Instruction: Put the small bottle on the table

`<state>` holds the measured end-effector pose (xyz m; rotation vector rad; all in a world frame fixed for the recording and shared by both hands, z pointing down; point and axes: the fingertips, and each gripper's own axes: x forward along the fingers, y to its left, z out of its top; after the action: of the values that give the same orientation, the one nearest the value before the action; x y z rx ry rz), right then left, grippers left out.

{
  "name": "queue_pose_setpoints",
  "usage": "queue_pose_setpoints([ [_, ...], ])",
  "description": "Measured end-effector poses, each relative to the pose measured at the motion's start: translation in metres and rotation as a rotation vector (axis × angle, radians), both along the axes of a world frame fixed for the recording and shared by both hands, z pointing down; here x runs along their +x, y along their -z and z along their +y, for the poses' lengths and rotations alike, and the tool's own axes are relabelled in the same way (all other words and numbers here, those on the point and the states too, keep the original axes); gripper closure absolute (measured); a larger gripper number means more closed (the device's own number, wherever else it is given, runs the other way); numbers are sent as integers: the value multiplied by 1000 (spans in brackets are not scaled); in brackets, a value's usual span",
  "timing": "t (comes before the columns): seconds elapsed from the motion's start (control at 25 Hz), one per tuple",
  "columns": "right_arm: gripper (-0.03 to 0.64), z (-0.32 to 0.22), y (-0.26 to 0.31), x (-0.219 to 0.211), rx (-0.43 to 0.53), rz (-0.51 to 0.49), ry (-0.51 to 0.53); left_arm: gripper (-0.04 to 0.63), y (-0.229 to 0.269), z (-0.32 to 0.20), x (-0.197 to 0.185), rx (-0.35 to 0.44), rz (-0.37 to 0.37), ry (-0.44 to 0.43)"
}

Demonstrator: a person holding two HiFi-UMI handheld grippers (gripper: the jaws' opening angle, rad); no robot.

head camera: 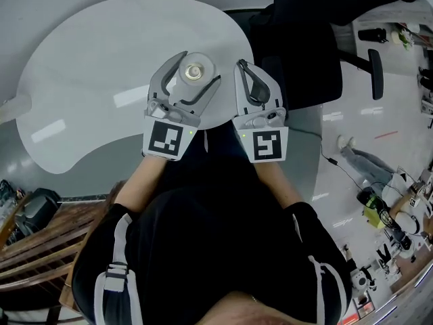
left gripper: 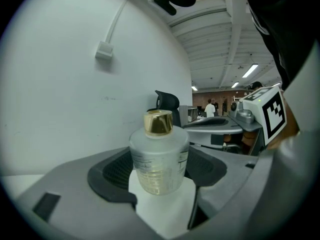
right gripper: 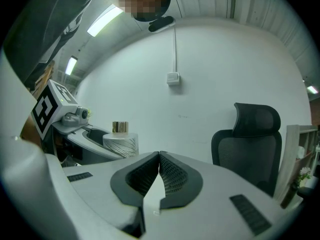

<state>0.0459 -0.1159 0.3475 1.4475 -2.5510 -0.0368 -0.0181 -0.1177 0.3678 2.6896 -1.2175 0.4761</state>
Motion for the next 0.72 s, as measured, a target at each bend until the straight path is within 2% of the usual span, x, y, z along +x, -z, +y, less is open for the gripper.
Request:
queue_pose_setpoints([
  [0.72,594,-22,-56,-4,-88,-2,-13,267,-60,-20,3,-49,-21,-24],
])
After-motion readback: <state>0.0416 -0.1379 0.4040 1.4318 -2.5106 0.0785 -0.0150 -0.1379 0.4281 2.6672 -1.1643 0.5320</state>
